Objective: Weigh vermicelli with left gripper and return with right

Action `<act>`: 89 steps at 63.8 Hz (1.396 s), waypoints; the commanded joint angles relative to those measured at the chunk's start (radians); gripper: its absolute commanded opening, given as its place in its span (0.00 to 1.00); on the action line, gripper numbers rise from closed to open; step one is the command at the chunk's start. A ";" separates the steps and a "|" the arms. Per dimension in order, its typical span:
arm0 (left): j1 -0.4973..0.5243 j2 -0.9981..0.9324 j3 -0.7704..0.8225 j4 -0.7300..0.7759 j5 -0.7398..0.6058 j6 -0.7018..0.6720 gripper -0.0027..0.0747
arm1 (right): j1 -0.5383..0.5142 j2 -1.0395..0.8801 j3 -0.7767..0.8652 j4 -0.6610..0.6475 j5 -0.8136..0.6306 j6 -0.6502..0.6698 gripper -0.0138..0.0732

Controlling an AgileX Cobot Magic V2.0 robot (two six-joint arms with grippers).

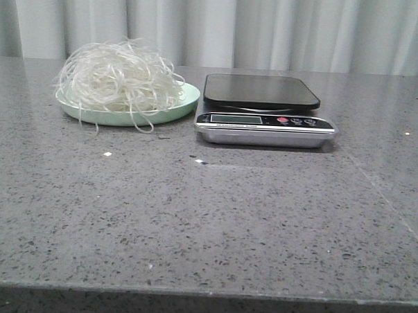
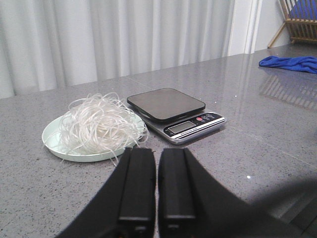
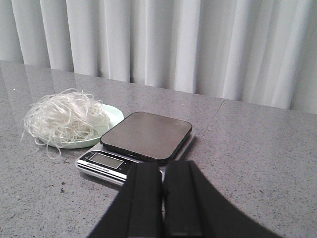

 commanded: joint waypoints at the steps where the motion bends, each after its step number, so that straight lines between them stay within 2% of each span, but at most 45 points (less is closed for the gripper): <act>1: 0.000 0.012 -0.025 -0.013 -0.080 -0.001 0.22 | -0.005 0.009 -0.024 -0.002 -0.082 -0.007 0.37; 9: 0.010 0.012 -0.002 -0.009 -0.084 -0.001 0.22 | -0.005 0.009 -0.024 -0.002 -0.082 -0.007 0.37; 15: 0.058 0.012 0.036 0.062 -0.124 0.004 0.22 | -0.005 0.009 -0.024 -0.002 -0.082 -0.007 0.37; 23: 0.184 0.012 0.135 0.084 -0.251 0.004 0.22 | -0.005 0.009 -0.024 -0.002 -0.082 -0.007 0.37; 34: 0.403 0.012 0.311 0.078 -0.524 -0.010 0.22 | -0.005 0.009 -0.024 -0.002 -0.082 -0.007 0.37; 39: 0.473 0.008 0.372 0.076 -0.598 -0.014 0.22 | -0.005 0.009 -0.024 -0.002 -0.082 -0.007 0.37; 44: 0.525 -0.020 0.370 0.076 -0.527 -0.032 0.22 | -0.005 0.009 -0.024 -0.002 -0.083 -0.007 0.37; 59: 0.576 -0.071 0.373 0.061 -0.515 -0.033 0.22 | -0.005 0.010 -0.024 -0.002 -0.086 -0.007 0.37; 89: 0.579 -0.070 0.373 0.049 -0.513 -0.033 0.22 | -0.005 0.010 -0.024 -0.002 -0.086 -0.007 0.37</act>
